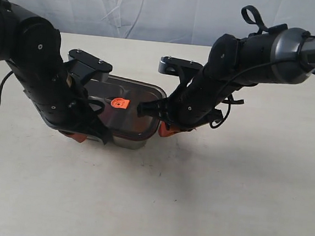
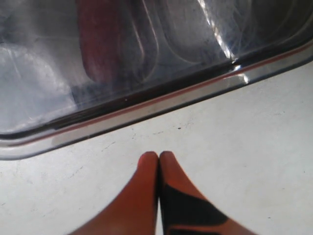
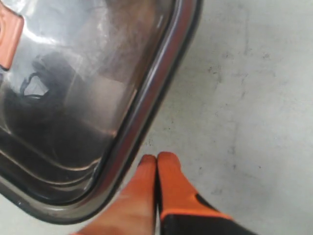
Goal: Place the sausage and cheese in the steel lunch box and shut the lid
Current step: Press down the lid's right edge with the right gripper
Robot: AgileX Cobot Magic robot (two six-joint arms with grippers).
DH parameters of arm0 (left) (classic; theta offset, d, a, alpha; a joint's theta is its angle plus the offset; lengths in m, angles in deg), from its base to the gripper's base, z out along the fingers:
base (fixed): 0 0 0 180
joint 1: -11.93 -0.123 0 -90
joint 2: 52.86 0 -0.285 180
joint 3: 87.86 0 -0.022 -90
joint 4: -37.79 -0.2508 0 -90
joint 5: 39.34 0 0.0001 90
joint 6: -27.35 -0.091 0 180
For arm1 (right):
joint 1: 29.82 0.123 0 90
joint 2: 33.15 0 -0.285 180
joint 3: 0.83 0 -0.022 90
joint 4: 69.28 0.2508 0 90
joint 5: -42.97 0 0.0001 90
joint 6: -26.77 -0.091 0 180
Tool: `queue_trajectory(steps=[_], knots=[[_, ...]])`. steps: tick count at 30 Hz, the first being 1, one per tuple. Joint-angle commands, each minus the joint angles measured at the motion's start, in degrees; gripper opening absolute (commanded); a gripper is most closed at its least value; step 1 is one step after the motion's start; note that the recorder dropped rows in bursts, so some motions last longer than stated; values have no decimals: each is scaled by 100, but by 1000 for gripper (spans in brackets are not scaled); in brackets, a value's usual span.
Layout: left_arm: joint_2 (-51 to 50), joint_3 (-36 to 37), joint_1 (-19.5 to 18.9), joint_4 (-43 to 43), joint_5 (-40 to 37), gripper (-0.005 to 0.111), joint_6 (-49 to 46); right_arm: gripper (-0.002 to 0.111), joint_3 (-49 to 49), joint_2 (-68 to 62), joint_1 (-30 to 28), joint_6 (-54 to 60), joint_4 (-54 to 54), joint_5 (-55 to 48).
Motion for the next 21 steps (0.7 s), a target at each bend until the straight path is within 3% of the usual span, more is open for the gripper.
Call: queue_trajectory(steps=[1,21], knots=[[19,-16,-16,-11,-1,0,-10,-1,-38,8,-5,10,44,52],[19,-16,-16,-24,9,0,-10,-1,-235,40,-5,24,127,174]])
